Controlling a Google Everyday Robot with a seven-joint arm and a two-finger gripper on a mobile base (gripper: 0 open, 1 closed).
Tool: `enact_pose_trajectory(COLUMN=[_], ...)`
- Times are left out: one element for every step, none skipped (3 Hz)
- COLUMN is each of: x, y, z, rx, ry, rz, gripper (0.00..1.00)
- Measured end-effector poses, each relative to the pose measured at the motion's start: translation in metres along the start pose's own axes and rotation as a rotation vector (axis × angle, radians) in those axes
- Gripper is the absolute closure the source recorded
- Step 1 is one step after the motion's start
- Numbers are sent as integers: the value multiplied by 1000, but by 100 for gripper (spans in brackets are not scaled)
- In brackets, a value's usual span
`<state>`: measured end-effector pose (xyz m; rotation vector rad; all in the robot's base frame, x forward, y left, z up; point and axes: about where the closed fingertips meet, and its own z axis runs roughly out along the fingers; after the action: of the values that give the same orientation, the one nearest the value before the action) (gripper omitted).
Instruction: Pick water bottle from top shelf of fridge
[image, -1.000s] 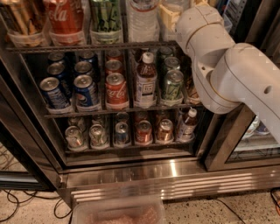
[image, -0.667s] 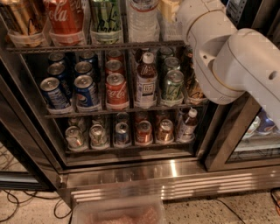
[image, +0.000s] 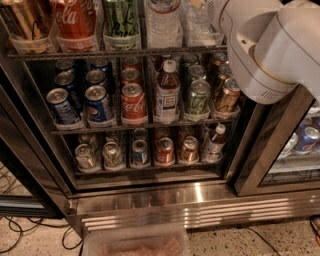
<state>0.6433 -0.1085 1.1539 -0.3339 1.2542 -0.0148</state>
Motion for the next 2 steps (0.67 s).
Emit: enact_pose_trajectory(x=[-10, -24], y=[-1, -3], z=[1, -1], rx=[-11, -17], ry=[1, 6], rz=[-4, -7], gripper=[100, 100])
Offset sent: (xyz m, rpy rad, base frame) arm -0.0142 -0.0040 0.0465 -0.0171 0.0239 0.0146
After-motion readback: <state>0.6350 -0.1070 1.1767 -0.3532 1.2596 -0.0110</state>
